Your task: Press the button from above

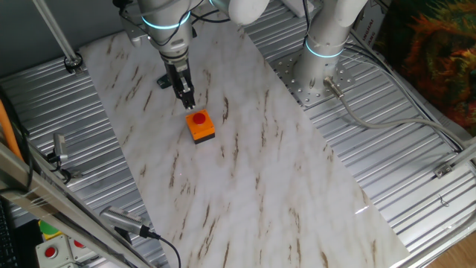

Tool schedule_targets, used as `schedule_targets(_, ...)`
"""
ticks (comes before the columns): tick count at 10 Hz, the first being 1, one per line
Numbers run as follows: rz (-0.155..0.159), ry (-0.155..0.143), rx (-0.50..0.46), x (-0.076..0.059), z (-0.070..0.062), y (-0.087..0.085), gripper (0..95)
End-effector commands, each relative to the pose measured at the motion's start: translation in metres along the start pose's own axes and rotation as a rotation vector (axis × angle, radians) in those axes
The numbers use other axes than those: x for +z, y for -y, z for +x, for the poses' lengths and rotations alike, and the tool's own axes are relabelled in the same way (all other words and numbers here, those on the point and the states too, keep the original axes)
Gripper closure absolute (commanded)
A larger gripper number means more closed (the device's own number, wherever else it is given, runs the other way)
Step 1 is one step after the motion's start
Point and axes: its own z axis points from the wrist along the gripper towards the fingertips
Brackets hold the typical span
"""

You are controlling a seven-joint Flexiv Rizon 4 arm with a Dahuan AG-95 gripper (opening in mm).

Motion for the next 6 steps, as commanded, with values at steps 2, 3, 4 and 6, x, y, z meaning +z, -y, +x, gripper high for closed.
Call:
schedule_targets(2,0.004,-0.020,0.000,-0.0015,-0.0013,-0.0012,95.0)
schedule_targets(3,0.005,-0.022,-0.001,-0.0016,-0.0012,-0.0013,95.0)
schedule_targets(4,0.005,-0.022,-0.001,-0.0016,-0.0012,-0.0013,95.0)
schedule_targets(6,0.007,-0.023,0.000,-0.0016,-0.0012,-0.0013,95.0)
